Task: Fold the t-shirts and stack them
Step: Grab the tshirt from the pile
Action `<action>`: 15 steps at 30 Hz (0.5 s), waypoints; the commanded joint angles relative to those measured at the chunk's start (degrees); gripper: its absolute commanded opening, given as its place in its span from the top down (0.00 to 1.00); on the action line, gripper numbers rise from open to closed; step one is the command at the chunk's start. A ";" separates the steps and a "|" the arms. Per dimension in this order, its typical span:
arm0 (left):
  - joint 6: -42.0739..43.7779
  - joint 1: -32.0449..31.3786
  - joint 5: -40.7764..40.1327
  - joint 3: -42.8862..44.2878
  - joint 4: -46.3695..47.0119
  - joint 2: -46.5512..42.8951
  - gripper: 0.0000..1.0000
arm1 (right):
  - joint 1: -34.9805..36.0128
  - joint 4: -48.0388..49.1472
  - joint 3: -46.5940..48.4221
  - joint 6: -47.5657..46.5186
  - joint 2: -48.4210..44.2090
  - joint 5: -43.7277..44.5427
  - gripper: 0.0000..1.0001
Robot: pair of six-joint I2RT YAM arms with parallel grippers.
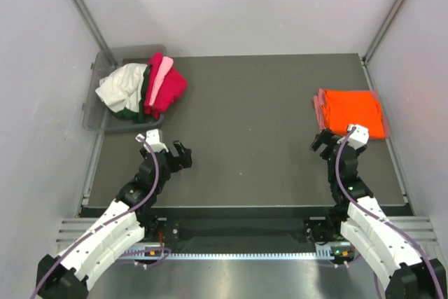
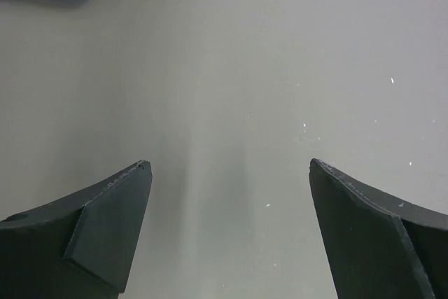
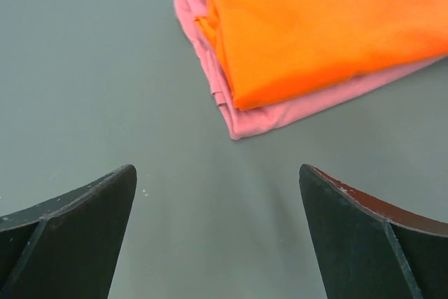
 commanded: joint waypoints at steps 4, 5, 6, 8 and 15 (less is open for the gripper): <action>-4.72 0.03 -7.03 2.66 -2.87 -1.93 0.01 | -0.11 -0.97 3.87 3.68 0.39 5.80 0.00; -4.72 0.03 -6.78 3.45 -3.84 -2.37 0.04 | -0.11 -3.41 4.57 6.65 0.39 6.33 0.00; -6.20 0.03 -6.60 6.15 -7.33 -3.76 0.06 | -0.11 -4.21 5.19 6.94 0.39 6.42 0.00; -8.23 0.03 -8.35 9.76 -10.51 -5.09 0.08 | -0.11 -4.49 5.55 6.77 1.09 6.33 0.00; -9.75 1.86 -22.41 35.90 -22.19 16.18 0.19 | -0.11 -5.36 6.77 7.12 4.34 7.82 0.00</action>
